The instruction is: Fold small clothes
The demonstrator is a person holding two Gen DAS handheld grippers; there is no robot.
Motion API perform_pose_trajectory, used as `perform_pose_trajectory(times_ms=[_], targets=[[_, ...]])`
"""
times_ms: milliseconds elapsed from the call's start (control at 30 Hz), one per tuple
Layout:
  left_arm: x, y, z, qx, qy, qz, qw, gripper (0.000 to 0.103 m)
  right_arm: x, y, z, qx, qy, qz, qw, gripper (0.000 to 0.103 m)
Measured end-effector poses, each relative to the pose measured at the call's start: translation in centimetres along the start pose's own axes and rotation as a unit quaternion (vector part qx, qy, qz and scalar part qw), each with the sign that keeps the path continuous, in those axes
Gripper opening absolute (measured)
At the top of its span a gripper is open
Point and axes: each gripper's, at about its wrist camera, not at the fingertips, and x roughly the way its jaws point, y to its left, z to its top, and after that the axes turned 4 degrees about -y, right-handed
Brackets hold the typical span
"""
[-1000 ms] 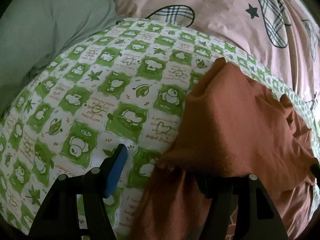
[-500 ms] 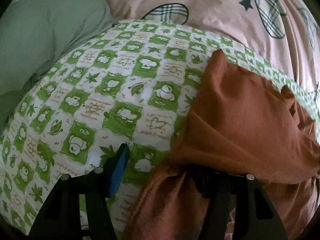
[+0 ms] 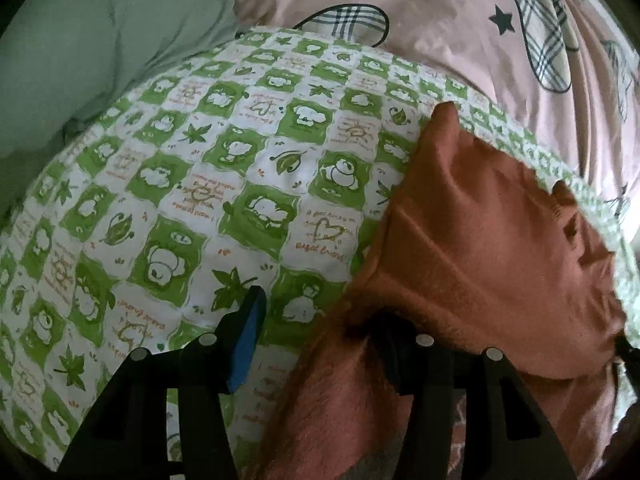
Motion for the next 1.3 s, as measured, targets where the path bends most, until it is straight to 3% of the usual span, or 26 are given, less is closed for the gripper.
perform_pose_trajectory(times_ms=[100,167,267,367,500,667,767,933,1033,1167,1267,1300], targets=[[-1.5,1.1,-0.2,-0.009,-0.016,-0.029,0.9994,0.059,-2.4,1.2,0.4,-0.014,-0.042,0.006,0.999,0.014],[-2.3,1.5,-0.3,-0.013,-0.025,-0.040,0.9988,0.062,-2.7,2.4,0.7,-0.031,-0.049,0.023,0.998,0.018],[-2.1,1.4,-0.4,-0.008,-0.021,-0.023,0.9995,0.062,-0.7,4.1,0.9,-0.049,-0.013,0.059,0.997,0.033],[-0.8,1.8,-0.3,-0.008,0.000,0.022,0.9997,0.063,2.7,4.3,0.5,-0.057,0.034,0.020,0.998,0.034],[-0.5,3.0,0.2,-0.026,0.001,0.016,0.9995,0.064,2.4,2.9,0.4,-0.021,0.031,0.032,0.999,0.034],[-2.1,3.0,1.8,-0.035,-0.022,-0.040,0.9984,0.063,0.0,3.3,0.8,-0.031,0.003,0.047,0.998,0.048],[-1.5,0.9,3.8,-0.009,-0.021,-0.054,0.9983,0.065,0.4,3.9,1.5,-0.039,0.011,0.060,0.997,0.048],[1.4,-3.5,7.9,0.044,-0.014,-0.091,0.9948,0.078,2.6,5.1,4.8,-0.097,0.010,0.058,0.994,0.049],[4.4,-6.1,10.9,0.080,0.013,-0.127,0.9886,0.082,5.1,6.0,8.1,-0.161,0.018,0.042,0.986,0.060],[9.3,-9.5,13.6,0.142,0.057,-0.104,0.9828,0.082,8.1,7.2,11.6,-0.236,0.023,0.041,0.971,0.074],[11.4,-11.0,14.2,0.174,0.061,-0.086,0.9790,0.080,11.4,8.6,13.0,-0.302,0.045,0.028,0.952,0.075],[11.6,-11.3,14.1,0.183,0.056,-0.081,0.9782,0.074,12.5,8.9,13.1,-0.317,0.056,0.024,0.947,0.075]])
